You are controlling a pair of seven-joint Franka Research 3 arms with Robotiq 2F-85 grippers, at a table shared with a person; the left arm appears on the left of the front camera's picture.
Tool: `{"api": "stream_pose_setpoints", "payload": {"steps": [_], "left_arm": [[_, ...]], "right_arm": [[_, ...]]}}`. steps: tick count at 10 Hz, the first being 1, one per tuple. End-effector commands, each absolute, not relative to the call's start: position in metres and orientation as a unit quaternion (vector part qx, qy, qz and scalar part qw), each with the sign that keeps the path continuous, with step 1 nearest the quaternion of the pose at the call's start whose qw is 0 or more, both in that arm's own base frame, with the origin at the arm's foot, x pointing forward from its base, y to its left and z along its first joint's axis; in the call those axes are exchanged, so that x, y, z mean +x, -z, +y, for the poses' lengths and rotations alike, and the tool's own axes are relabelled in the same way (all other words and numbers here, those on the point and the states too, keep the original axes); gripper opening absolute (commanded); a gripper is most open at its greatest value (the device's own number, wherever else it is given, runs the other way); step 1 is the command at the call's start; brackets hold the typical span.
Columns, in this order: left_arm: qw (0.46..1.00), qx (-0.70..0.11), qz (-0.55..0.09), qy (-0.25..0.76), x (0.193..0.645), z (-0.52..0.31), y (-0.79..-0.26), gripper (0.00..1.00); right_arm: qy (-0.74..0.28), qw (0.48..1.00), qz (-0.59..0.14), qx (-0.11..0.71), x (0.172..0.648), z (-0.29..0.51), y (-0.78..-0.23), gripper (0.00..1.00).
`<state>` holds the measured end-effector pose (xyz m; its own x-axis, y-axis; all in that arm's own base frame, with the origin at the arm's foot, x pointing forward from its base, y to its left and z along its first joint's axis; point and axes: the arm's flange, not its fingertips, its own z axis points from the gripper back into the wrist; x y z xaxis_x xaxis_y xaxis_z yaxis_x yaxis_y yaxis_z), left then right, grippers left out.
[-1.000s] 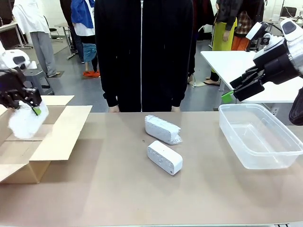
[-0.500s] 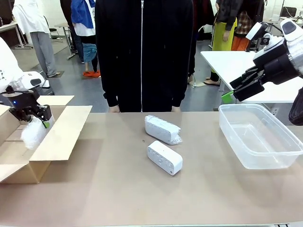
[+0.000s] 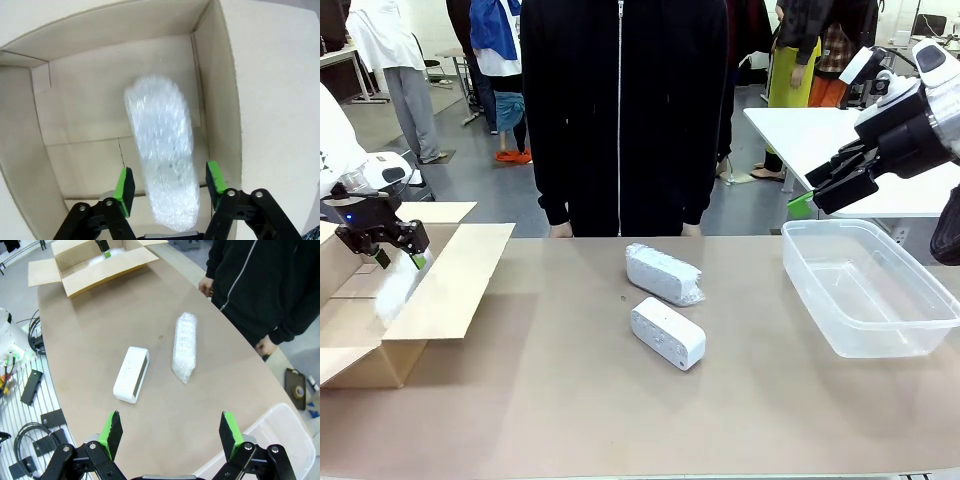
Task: Separate and place wrapped and unwrapped clocks.
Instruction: If the picked Digital clock is wrapped, place it in the Package Box ; if not, place it in the Organizing box.
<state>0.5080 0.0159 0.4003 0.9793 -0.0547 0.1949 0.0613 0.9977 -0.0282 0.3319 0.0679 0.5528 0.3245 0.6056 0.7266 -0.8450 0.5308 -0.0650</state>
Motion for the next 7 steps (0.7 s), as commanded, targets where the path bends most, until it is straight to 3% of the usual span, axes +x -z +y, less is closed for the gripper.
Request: {"api": "stream_pose_setpoints", "payload": {"steps": [1, 5, 7], "left_arm": [[0.995, -0.007, -0.097, 0.026, 0.508, 0.018, -0.403, 1.00], [0.996, -0.002, -0.092, 0.021, 0.507, 0.020, -0.414, 1.00], [0.994, -0.006, -0.106, -0.009, 0.489, 0.028, -0.463, 1.00]], "right_arm": [[-0.458, 0.795, -0.359, 0.173, 0.333, 0.067, -0.551, 1.00], [-0.458, 0.795, -0.359, 0.173, 0.333, 0.067, -0.551, 1.00], [-0.458, 0.795, -0.359, 0.173, 0.333, 0.067, -0.551, 1.00]]}}
